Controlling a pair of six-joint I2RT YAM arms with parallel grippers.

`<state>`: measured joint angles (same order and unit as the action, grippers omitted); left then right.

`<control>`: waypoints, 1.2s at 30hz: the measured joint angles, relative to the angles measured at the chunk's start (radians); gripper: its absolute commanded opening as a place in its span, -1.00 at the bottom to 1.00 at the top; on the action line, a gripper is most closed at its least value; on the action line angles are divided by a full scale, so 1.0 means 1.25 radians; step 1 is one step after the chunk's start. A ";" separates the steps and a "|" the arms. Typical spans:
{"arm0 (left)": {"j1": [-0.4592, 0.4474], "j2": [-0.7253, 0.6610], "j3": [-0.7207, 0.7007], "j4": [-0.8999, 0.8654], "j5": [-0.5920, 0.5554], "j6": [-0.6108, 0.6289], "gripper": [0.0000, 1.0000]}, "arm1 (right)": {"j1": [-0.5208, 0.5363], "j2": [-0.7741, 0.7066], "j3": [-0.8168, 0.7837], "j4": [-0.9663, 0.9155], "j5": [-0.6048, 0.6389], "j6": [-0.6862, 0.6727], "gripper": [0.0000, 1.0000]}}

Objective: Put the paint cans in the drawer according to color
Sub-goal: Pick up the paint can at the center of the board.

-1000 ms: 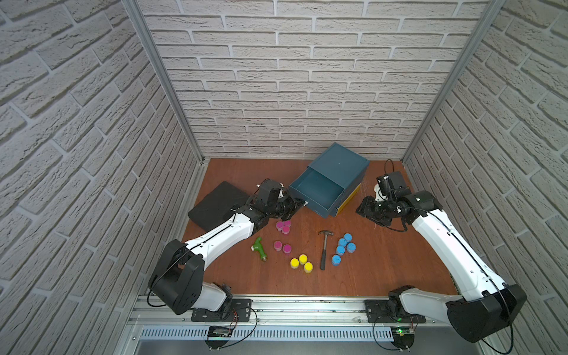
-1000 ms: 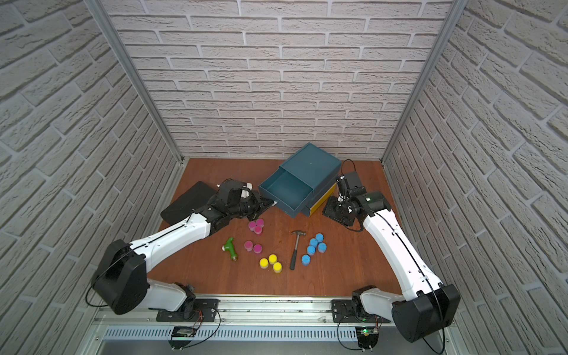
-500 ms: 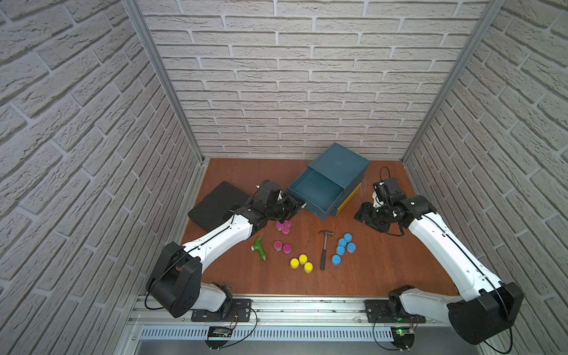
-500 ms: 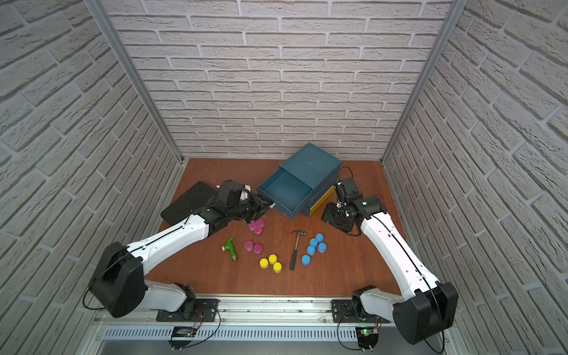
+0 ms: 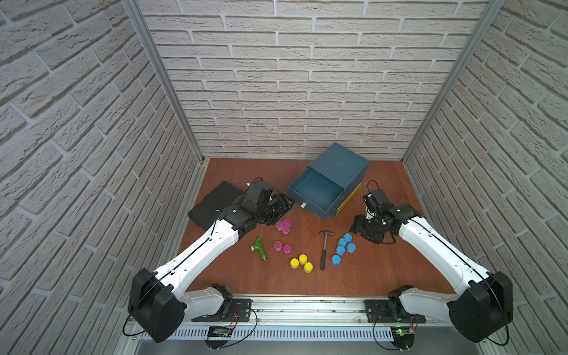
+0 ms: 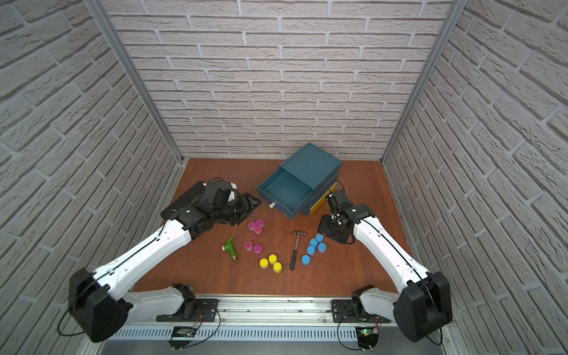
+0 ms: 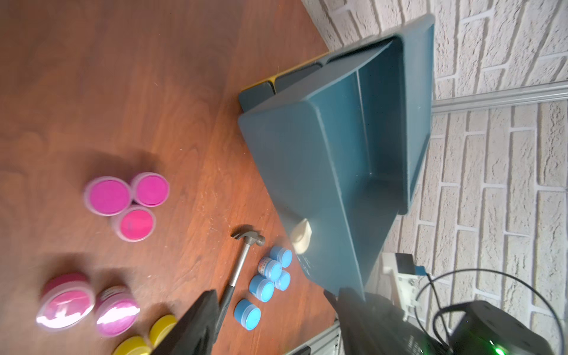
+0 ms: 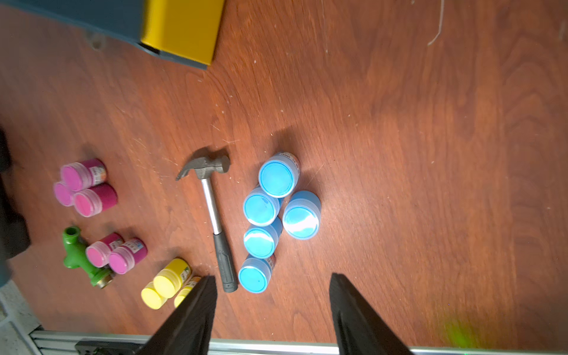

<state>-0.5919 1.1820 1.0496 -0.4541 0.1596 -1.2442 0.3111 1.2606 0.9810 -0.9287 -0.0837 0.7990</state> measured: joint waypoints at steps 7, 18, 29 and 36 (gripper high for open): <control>0.083 -0.076 0.016 -0.172 -0.065 0.089 0.39 | 0.004 0.114 -0.018 0.095 0.003 0.023 0.32; 0.164 -0.109 0.000 -0.246 -0.061 0.147 0.39 | 0.004 0.238 -0.017 0.159 0.031 0.032 0.24; 0.168 -0.109 0.000 -0.246 -0.052 0.157 0.39 | 0.004 0.283 -0.017 0.170 0.038 0.034 0.01; 0.169 -0.108 0.000 -0.244 -0.049 0.157 0.39 | 0.004 0.282 -0.017 0.164 0.055 0.035 -0.37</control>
<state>-0.3805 1.0473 1.0496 -0.7586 0.0986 -1.0473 0.3164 1.6135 0.9596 -0.7238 -0.0151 0.8425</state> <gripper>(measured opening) 0.694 0.374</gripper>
